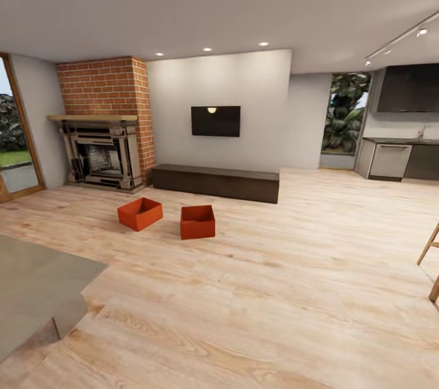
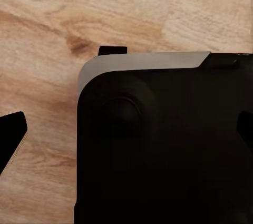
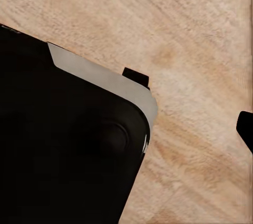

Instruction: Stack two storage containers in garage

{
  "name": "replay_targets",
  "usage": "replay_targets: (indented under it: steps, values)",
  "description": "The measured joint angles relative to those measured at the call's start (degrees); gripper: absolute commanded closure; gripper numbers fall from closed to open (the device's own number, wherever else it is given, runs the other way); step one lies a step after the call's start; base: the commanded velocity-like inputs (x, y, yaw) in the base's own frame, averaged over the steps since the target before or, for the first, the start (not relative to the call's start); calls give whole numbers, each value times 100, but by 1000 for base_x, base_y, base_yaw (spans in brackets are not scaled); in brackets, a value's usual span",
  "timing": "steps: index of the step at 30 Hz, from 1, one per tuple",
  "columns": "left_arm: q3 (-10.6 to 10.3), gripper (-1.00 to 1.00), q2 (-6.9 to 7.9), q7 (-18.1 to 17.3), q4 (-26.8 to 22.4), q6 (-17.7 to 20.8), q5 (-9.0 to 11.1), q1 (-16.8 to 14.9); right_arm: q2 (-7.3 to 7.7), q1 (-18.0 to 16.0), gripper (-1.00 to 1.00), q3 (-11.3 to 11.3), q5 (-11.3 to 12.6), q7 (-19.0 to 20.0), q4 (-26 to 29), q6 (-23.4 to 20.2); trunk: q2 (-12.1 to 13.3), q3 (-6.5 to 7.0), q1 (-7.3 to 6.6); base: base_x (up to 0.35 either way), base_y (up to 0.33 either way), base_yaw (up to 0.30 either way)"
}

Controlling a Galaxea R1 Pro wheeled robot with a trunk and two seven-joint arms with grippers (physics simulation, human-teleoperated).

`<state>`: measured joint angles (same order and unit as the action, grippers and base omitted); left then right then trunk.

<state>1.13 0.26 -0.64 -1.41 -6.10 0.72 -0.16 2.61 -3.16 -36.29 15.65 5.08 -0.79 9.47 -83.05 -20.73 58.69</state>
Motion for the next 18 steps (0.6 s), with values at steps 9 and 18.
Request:
replay_targets:
  steps: [9,18]
  values:
    - [0,-100,0,0,0,0,0,0,2,3,-100,0,0,-1,0,4,0,0,0,323,0,251]
    - [0,-100,0,0,0,1,0,0,8,3,-100,0,0,3,0,5,0,0,0,323,0,42]
